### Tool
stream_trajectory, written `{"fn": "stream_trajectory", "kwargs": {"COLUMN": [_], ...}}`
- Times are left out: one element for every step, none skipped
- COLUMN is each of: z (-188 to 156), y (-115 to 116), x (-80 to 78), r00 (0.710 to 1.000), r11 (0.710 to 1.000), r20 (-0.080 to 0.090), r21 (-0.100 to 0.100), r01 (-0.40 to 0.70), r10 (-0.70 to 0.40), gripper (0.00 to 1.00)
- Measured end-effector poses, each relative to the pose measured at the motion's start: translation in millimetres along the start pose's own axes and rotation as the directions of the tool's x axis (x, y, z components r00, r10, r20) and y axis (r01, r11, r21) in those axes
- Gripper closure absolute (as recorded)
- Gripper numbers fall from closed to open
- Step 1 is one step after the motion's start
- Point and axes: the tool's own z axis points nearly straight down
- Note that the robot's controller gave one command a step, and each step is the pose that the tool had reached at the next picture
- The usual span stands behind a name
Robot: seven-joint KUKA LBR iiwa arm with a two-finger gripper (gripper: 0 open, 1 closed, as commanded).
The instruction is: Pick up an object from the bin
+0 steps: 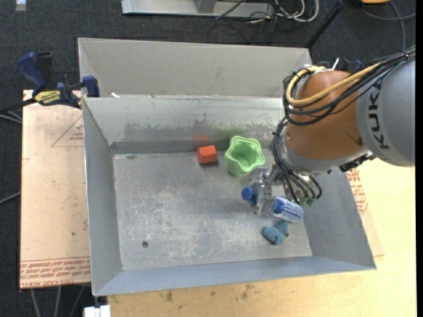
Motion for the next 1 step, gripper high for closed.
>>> {"fn": "stream_trajectory", "kwargs": {"z": [-103.6], "y": [-21.1], "x": [-22.4], "r00": [0.999], "r11": [0.999], "r20": [0.002], "r21": [0.000], "r01": [-0.049], "r10": [0.049], "gripper": [1.00]}}
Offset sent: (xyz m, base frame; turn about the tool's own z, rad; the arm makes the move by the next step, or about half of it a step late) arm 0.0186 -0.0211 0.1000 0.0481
